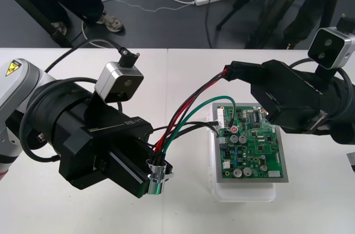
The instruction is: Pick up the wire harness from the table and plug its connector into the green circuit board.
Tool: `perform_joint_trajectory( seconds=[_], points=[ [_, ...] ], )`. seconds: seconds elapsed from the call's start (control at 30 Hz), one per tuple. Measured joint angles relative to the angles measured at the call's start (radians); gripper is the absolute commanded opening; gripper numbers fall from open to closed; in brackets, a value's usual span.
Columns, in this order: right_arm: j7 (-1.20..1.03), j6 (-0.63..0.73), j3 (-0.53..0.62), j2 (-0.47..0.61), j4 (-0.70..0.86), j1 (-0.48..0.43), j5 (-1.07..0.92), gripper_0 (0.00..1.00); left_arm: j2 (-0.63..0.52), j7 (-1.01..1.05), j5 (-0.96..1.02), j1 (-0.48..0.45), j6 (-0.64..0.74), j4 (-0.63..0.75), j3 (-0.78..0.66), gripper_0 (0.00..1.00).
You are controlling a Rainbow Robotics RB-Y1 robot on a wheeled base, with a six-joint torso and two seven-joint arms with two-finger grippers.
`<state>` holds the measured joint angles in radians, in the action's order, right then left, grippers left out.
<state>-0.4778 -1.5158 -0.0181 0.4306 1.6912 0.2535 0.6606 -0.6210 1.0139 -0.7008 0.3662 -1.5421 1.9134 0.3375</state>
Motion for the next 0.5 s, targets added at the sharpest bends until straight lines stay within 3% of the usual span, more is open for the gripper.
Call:
perform_joint_trajectory(
  seconds=[0.5],
  points=[
    [-0.025, 0.0, -0.056, -0.003, -0.041, 0.089, -0.081, 1.0, 0.0, 0.002, 0.001, 0.0, 0.0, 0.0, 0.0, 0.0]
  ],
)
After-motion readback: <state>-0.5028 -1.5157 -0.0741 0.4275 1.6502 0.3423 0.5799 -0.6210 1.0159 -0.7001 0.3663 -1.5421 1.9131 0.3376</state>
